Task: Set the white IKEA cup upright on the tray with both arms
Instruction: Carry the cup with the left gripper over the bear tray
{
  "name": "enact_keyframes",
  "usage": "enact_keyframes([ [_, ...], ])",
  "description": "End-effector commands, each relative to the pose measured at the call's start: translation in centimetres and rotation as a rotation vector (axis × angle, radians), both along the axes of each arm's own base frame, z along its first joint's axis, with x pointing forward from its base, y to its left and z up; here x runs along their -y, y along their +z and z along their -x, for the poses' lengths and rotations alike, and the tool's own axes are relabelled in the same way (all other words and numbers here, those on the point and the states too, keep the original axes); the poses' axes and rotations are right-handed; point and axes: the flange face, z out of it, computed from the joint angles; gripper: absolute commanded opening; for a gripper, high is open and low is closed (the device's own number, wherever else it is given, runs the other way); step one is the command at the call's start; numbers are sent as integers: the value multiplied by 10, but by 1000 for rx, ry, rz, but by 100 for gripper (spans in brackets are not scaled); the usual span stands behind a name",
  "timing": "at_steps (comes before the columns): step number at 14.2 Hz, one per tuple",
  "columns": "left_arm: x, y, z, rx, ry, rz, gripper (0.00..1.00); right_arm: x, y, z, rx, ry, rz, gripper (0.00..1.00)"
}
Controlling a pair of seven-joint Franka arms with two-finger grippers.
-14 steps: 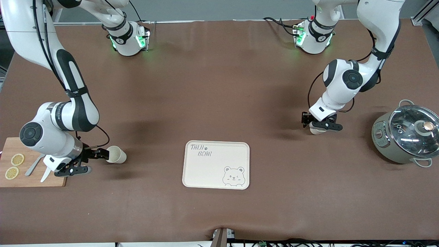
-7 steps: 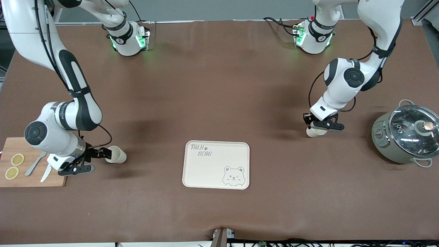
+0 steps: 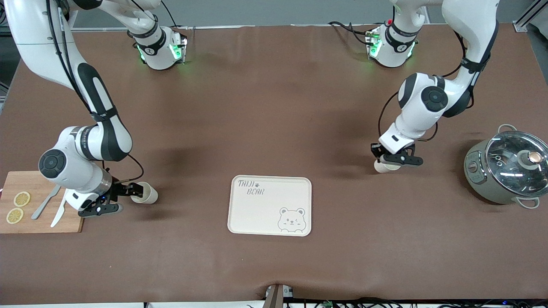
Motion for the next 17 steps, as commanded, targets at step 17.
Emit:
enact_keyframes([
  [17, 278, 35, -84, -5, 255, -116, 0, -9, -20, 22, 98, 18, -4, 100],
])
